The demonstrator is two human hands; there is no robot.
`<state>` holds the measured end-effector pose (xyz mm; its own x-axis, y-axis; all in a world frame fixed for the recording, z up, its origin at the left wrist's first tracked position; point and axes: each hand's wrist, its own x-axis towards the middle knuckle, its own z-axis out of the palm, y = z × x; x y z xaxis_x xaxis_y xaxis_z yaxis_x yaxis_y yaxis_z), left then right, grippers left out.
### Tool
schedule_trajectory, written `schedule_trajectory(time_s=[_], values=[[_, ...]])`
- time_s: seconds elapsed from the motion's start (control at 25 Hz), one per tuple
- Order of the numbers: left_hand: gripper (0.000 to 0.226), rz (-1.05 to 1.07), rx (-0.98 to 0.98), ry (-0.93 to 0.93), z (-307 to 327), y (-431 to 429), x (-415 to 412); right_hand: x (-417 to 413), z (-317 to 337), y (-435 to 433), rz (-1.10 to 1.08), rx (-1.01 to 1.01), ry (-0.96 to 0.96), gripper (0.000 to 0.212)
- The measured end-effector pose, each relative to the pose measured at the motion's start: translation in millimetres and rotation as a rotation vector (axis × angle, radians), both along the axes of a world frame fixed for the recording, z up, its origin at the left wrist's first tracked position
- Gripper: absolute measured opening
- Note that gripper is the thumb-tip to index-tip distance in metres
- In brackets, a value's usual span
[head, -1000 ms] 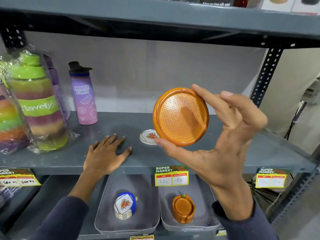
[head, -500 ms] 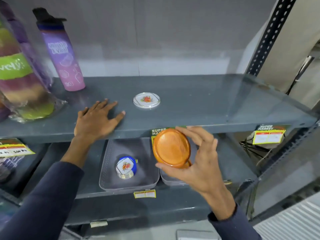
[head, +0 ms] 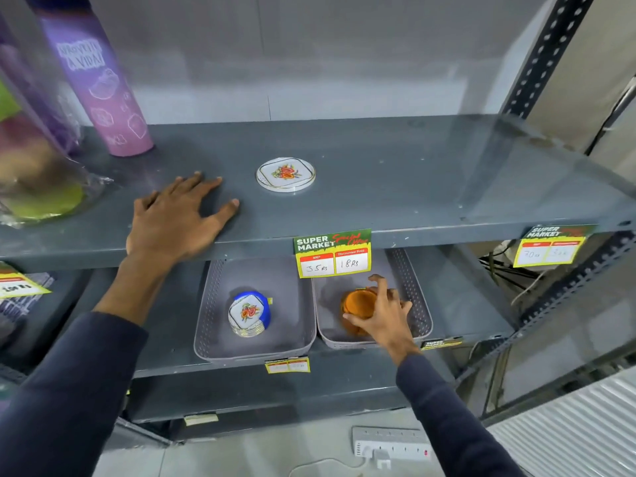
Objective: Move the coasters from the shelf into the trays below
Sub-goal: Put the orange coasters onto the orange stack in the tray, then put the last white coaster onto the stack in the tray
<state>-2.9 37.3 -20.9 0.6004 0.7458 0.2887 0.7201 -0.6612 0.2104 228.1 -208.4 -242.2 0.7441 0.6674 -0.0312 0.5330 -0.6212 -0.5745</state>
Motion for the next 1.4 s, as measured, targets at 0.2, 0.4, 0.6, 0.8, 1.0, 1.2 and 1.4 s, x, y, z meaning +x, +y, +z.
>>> schedule_trajectory(time_s=[0.2, 0.4, 0.6, 0.8, 1.0, 1.2, 1.4], values=[[0.067, 0.009, 0.003, -0.003, 0, 0, 0, 23, -19, 14, 0.011, -0.067, 0.069, 0.096], [0.067, 0.019, -0.001, 0.003, 0, 1, 2, 19, -29, 16, -0.003, -0.106, 0.115, 0.097], [0.068, 0.025, 0.007, 0.008, -1, 1, 2, 18, -34, 14, -0.008, -0.089, 0.153, 0.095], [0.07, 0.027, -0.012, 0.021, 0, 2, 1, 15, -28, 12, 0.022, -0.087, 0.085, 0.093], [0.067, 0.034, -0.02, 0.024, 0, -1, 1, -7, 19, -16, -0.034, 0.431, -0.128, 0.053], [0.069, 0.037, -0.026, 0.048, 0, -2, 2, -36, 125, -26, 0.102, 1.163, -0.716, 0.04], [0.07, 0.039, -0.051, 0.048, 0, -2, 1, -55, 228, 33, 0.163, 1.22, -0.569, 0.056]])
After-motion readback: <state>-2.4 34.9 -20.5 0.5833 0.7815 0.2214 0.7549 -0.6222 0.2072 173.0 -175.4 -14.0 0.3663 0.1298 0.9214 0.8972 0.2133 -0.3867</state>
